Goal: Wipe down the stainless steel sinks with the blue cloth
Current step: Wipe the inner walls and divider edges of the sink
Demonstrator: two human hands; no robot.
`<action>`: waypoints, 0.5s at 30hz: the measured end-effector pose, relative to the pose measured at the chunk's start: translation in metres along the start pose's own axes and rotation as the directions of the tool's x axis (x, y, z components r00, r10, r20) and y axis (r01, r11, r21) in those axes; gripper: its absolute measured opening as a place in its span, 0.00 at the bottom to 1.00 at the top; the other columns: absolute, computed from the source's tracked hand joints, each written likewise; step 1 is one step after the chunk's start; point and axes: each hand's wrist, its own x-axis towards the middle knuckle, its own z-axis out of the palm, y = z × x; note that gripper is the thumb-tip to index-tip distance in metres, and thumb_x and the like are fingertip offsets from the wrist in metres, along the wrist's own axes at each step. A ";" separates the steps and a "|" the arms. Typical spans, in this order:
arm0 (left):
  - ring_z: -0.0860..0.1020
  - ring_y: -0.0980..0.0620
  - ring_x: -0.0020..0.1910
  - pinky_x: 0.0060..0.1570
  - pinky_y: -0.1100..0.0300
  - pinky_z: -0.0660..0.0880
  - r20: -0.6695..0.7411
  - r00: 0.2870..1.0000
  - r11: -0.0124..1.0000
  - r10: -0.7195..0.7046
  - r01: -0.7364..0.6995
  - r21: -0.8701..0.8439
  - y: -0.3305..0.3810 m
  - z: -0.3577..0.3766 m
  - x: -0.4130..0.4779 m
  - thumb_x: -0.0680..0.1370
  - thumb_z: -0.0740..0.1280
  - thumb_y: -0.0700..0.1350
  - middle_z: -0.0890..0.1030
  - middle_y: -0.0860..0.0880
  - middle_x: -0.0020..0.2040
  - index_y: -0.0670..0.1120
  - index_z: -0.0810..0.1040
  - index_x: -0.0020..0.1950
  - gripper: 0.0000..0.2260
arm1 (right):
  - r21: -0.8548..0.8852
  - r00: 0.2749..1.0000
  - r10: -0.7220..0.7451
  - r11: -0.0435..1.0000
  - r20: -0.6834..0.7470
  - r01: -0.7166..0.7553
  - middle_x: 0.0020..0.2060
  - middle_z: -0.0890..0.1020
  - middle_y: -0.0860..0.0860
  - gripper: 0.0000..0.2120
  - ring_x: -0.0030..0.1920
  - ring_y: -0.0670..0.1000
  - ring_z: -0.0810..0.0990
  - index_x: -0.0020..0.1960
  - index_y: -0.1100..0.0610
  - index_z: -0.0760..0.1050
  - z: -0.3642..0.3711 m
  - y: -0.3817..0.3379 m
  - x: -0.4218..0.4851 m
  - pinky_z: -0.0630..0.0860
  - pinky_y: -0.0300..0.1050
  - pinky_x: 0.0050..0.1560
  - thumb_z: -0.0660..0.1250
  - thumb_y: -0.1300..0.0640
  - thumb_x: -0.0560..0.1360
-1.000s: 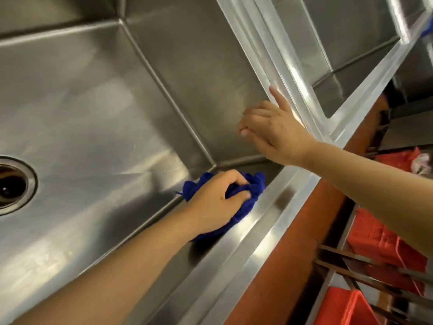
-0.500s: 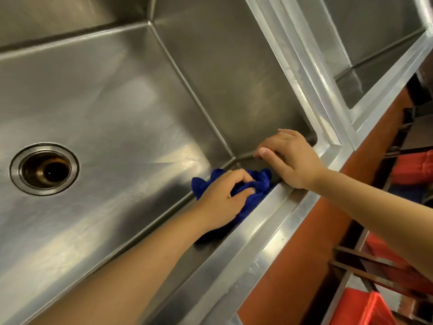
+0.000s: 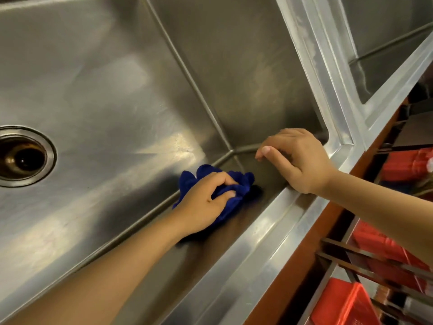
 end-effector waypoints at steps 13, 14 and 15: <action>0.75 0.70 0.44 0.46 0.78 0.67 -0.017 0.993 0.992 -0.117 0.116 -0.041 -0.035 -0.008 0.005 0.80 0.63 0.42 0.79 0.61 0.45 0.57 0.74 0.47 0.10 | 0.037 1.000 0.017 0.999 -0.003 -0.017 0.36 0.82 0.49 0.20 0.39 0.50 0.79 0.43 0.55 0.81 0.000 -0.001 0.000 0.75 0.51 0.40 0.53 0.49 0.79; 0.76 0.68 0.44 0.46 0.77 0.68 -0.025 0.991 0.992 -0.129 0.129 -0.017 -0.041 -0.010 0.008 0.80 0.63 0.42 0.79 0.60 0.45 0.58 0.74 0.47 0.10 | 0.034 1.000 0.018 0.999 -0.001 -0.018 0.36 0.82 0.49 0.20 0.39 0.50 0.79 0.43 0.54 0.81 0.000 -0.001 -0.001 0.75 0.51 0.40 0.52 0.49 0.79; 0.76 0.66 0.43 0.45 0.76 0.68 -0.038 0.987 0.988 -0.153 0.153 0.007 -0.047 -0.012 0.012 0.80 0.63 0.42 0.79 0.59 0.45 0.57 0.74 0.47 0.09 | 0.032 1.000 0.017 0.999 0.002 -0.017 0.36 0.82 0.49 0.20 0.39 0.50 0.79 0.43 0.54 0.81 -0.001 -0.001 0.000 0.75 0.51 0.40 0.52 0.48 0.79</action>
